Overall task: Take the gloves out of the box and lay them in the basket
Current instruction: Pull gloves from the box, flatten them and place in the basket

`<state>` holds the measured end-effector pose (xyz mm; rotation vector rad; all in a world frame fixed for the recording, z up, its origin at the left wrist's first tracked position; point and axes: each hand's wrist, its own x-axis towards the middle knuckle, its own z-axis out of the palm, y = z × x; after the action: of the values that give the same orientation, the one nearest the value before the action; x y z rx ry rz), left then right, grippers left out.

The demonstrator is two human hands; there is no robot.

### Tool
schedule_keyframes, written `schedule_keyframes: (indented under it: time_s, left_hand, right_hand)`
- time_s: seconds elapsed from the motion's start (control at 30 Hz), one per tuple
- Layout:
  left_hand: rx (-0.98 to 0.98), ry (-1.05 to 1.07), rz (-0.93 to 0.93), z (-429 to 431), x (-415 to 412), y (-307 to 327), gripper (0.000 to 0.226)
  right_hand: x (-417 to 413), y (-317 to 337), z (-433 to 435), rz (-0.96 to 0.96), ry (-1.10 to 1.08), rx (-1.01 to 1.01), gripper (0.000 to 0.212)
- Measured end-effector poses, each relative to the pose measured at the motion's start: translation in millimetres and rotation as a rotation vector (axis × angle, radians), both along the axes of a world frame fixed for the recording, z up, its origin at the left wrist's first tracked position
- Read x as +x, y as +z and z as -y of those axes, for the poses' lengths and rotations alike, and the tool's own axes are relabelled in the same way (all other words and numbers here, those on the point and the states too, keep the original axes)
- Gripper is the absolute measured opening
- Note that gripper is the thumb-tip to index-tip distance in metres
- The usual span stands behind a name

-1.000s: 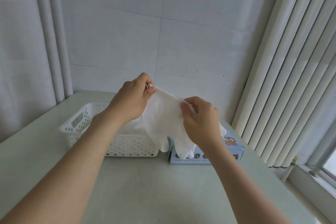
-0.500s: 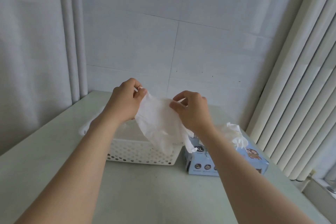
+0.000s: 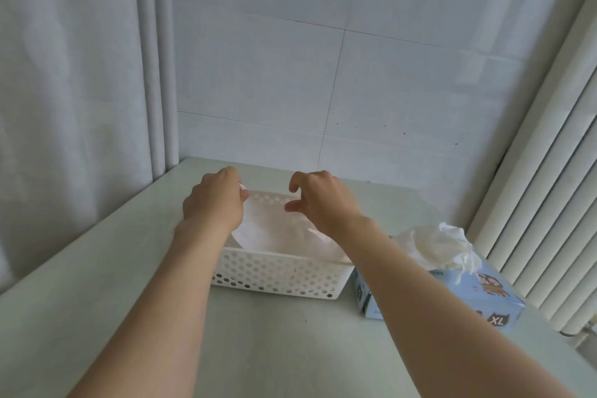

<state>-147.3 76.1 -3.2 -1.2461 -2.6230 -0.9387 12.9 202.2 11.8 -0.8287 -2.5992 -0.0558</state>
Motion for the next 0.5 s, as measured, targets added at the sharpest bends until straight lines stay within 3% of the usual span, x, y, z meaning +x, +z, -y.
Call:
schedule_keyframes:
  time_s: [0.13, 0.27, 0.33, 0.4, 0.5]
  left_hand:
    - [-0.044, 0.069, -0.014, 4, 3, 2, 0.006]
    - [-0.086, -0.056, -0.078, 1, 10, 8, 0.034]
    - [-0.128, -0.203, -0.015, 1, 16, 16, 0.035]
    - [-0.251, -0.321, 0.1, 3, 25, 20, 0.036]
    - [-0.462, -0.384, 0.181, 5, 32, 18, 0.052]
  right_hand:
    - [2, 5, 3, 0.142, 0.034, 0.326, 0.023]
    - [14, 25, 22, 0.146, 0.023, -0.088, 0.012]
    - [20, 34, 32, 0.286, -0.002, -0.251, 0.032]
    - [26, 35, 39, 0.396, -0.038, -0.271, 0.044]
    - [33, 32, 39, 0.401, -0.045, -0.301, 0.039]
